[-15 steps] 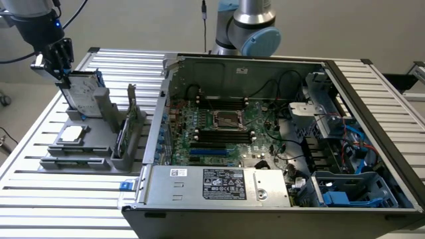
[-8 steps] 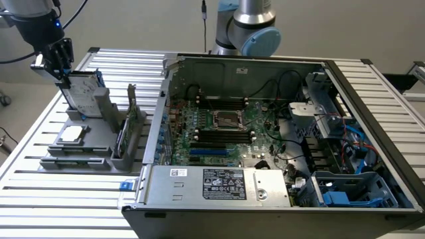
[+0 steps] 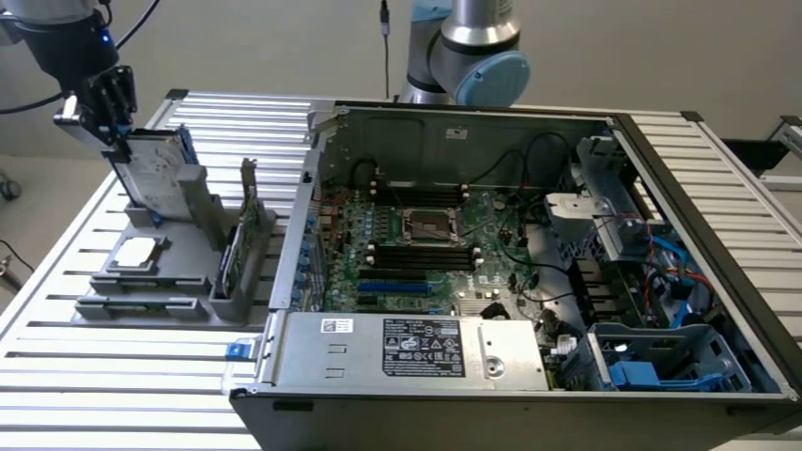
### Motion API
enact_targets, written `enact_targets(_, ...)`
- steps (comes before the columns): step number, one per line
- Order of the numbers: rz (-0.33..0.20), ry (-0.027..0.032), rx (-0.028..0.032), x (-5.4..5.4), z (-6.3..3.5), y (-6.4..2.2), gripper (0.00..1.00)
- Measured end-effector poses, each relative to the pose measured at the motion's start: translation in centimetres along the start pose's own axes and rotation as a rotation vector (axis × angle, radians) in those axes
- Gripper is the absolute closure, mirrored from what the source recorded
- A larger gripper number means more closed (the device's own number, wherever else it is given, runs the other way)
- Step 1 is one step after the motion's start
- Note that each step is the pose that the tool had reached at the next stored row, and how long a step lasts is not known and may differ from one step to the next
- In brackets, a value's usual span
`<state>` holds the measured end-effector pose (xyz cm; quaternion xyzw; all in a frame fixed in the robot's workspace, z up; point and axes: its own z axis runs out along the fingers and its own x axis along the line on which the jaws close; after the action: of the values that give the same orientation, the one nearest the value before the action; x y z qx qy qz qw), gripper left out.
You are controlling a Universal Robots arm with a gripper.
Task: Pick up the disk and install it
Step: 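Pick up the disk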
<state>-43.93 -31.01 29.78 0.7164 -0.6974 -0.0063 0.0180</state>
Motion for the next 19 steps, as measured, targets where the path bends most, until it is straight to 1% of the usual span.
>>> enact_targets(8, 0.0, 0.0001, -0.0001, 0.0, -2.83, 0.1, 0.67)
enact_targets(12, 0.0, 0.0001, -0.0002, 0.0, -4.07, 0.14, 0.67)
enact_targets(19, 0.0, 0.0001, -0.0001, 0.1, -7.17, 0.14, 0.67)
